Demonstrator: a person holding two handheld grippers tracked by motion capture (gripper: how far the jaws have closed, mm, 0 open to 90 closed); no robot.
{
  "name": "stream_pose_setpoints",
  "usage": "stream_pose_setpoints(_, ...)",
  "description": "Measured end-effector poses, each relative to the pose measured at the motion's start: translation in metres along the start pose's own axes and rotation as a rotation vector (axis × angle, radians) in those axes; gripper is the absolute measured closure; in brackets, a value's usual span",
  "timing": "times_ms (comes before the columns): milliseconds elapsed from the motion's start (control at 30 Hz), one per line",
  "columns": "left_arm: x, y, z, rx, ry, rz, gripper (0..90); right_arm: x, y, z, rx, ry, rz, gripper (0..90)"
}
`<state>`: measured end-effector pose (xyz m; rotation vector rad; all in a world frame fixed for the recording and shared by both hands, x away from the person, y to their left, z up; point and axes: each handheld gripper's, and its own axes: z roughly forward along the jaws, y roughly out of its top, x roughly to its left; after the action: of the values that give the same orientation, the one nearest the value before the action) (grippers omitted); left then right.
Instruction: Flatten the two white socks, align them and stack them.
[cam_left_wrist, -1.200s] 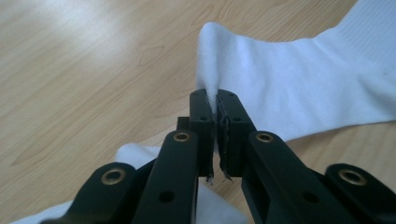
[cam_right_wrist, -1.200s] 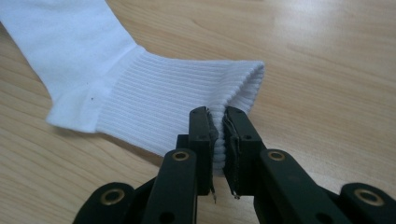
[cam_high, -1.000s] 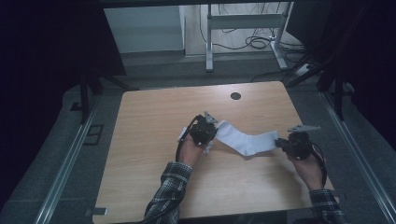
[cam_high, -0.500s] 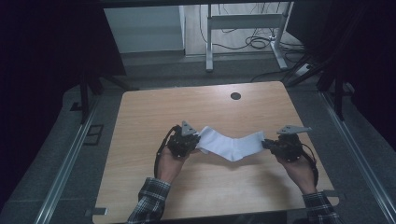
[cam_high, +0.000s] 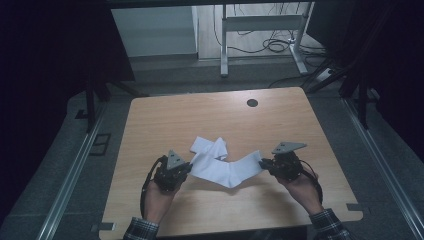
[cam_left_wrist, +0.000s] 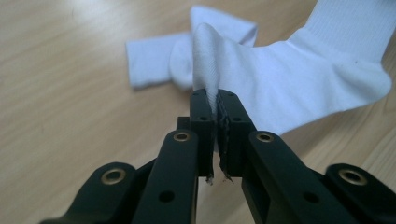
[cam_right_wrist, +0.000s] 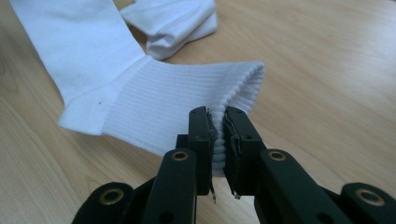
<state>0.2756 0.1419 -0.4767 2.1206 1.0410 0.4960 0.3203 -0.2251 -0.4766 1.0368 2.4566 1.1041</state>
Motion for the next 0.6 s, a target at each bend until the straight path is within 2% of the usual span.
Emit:
stream_pose_setpoints(133, -0.002, -0.017, 0.001, 0.032, 0.006, -0.005, 85.4, 0.005, -0.002, 0.011, 0.033, 0.004, -0.015, 80.4)
stream_pose_setpoints(267, -0.004, -0.031, 0.007, 0.065, -0.008, -0.030, 84.9, 0.006, -0.007, 0.022, 0.070, 0.005, -0.021, 80.0)
stream_pose_setpoints(300, -0.004, -0.031, 0.007, 0.065, -0.008, -0.030, 84.9, 0.006, -0.007, 0.022, 0.070, 0.005, -0.021, 80.0)
stream_pose_setpoints(500, -0.003, -0.046, 0.021, 0.153, -0.003, -0.064, 83.2, 0.008, -0.018, 0.038, 0.138, 0.003, -0.040, 75.5)
stream_pose_setpoints(600, 0.001, -0.047, 0.020, 0.152, -0.010, -0.088, 76.4, 0.008, -0.019, 0.039, 0.139, 0.005, -0.034, 73.1)
